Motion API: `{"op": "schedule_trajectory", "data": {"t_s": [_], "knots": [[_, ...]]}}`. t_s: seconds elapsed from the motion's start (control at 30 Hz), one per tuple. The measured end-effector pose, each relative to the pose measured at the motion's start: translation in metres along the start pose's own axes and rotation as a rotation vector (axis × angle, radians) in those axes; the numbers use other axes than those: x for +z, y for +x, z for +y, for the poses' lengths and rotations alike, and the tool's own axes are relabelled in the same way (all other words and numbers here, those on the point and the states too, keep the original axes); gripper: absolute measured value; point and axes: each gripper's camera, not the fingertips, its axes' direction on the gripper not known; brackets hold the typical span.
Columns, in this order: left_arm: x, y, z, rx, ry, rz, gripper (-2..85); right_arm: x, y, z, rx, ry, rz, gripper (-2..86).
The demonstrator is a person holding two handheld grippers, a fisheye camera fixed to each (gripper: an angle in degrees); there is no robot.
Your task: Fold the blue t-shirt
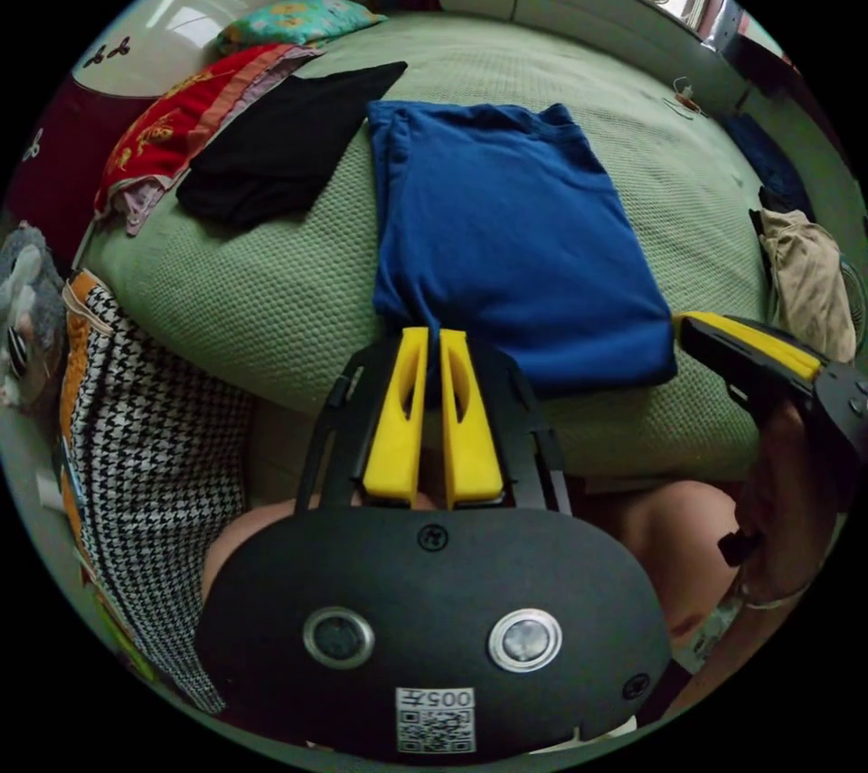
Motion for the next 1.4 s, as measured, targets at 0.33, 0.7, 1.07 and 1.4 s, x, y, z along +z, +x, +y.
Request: {"op": "schedule_trajectory", "data": {"t_s": [0.33,0.7,1.07,1.4], "knots": [[-0.023,0.029,0.045,0.003,0.089,0.195,7.4,-0.014,0.019,-0.037,0.031,0.159,-0.006,6.3],[0.008,0.119,0.049,0.142,0.01,0.25,11.1,0.02,0.04,-0.147,-0.036,0.069,-0.23,14.3],[0.009,0.174,0.056,0.169,0.009,0.208,2.6,0.03,0.051,-0.14,-0.087,0.045,-0.269,0.4],[-0.005,0.28,0.056,0.309,0.003,0.27,3.8,0.034,0.188,-0.096,0.219,0.0,-0.152,3.1]]}}
